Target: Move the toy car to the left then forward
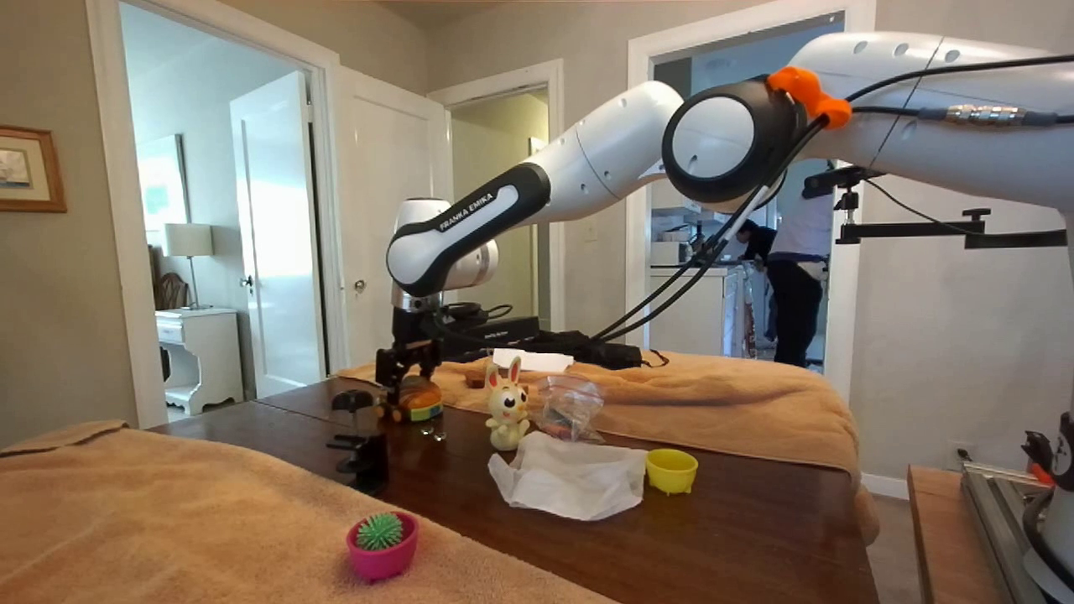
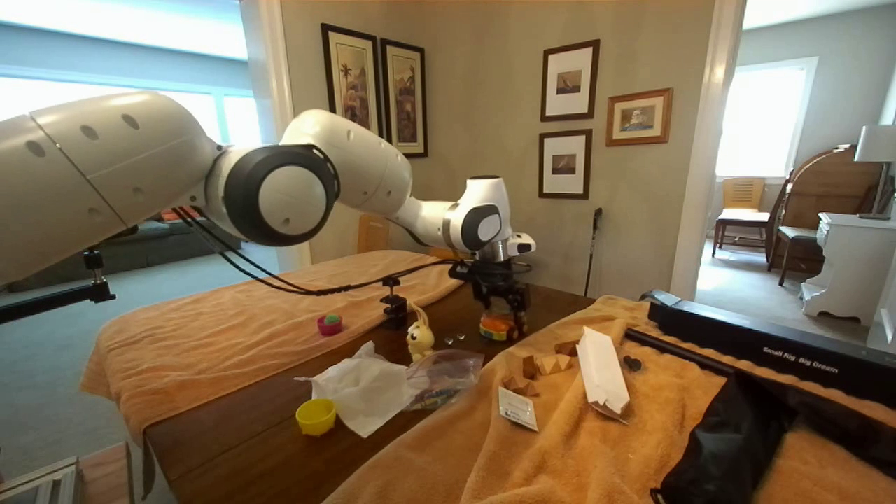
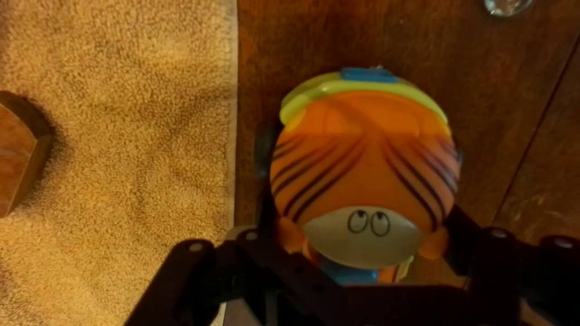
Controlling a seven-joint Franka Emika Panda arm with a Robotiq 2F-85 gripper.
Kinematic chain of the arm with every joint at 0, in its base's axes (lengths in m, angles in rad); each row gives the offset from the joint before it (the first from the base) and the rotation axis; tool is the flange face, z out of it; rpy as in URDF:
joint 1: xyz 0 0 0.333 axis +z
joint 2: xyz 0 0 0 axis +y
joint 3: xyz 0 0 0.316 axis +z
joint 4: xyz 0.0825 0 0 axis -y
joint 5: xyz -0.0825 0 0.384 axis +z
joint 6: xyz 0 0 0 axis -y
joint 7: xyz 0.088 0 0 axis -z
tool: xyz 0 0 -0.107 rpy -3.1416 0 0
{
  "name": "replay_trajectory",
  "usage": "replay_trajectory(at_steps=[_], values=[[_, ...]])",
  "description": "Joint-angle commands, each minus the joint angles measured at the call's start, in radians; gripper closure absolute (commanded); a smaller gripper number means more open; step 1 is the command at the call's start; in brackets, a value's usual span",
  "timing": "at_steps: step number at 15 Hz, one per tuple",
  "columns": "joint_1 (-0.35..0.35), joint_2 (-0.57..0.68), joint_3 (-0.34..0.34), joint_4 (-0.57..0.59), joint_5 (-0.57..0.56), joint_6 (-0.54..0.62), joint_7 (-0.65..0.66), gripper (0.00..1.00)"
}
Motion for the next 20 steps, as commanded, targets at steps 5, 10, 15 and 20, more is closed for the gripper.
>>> replay_trajectory(at_steps=[5, 10, 15, 20], values=[[0.028, -0.120, -0.025, -0.218, -0.008, 0.025, 0.040, 0.44], [0.045, -0.190, -0.043, -0.328, -0.014, 0.040, 0.080, 0.44], [0.057, -0.249, -0.050, -0.424, -0.013, 0.060, 0.112, 0.44], [0.059, -0.304, -0.047, -0.510, -0.012, 0.060, 0.123, 0.44]])
